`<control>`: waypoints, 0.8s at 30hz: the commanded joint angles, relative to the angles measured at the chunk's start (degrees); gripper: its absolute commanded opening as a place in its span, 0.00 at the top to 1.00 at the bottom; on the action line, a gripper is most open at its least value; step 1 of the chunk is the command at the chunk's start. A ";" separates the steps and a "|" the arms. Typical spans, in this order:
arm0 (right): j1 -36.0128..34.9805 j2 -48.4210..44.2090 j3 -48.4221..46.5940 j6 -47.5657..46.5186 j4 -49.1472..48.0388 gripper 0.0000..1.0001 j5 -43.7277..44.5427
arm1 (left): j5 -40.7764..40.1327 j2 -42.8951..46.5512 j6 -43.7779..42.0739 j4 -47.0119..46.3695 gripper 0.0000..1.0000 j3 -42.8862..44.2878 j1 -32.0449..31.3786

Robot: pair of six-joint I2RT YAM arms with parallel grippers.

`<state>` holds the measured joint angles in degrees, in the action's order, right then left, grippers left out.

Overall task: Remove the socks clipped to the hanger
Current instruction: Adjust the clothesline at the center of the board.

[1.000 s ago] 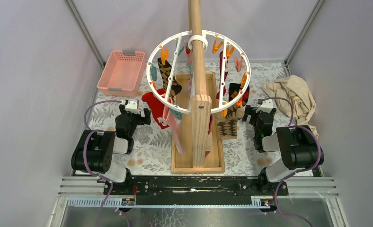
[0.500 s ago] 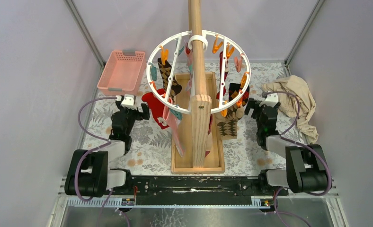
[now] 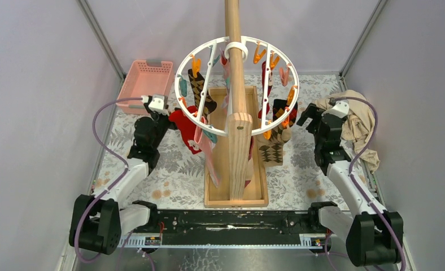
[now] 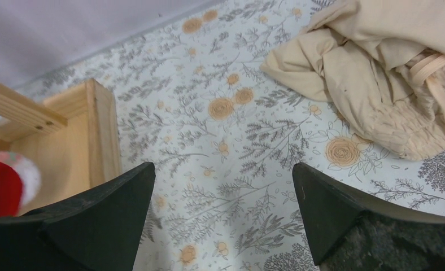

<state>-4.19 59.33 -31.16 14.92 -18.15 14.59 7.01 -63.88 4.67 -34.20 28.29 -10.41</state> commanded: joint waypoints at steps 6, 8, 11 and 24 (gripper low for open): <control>0.41 -0.93 -18.82 11.86 26.43 0.00 6.23 | -1.58 1.64 13.41 17.84 0.02 18.16 -0.83; 0.41 -1.60 -19.12 17.73 30.38 0.00 10.24 | -7.69 1.47 19.03 23.78 0.02 21.73 -0.84; 0.43 -3.89 -16.91 18.86 28.80 0.00 9.64 | -11.84 0.74 22.37 32.90 0.02 26.64 -0.85; 0.41 -10.04 -6.73 15.52 28.31 0.02 -8.38 | 14.04 -6.72 35.89 33.53 0.02 19.56 6.19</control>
<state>-4.01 49.04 -41.98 30.37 10.87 11.60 10.57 -68.45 35.16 1.96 53.30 -5.52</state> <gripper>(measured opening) 0.993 0.984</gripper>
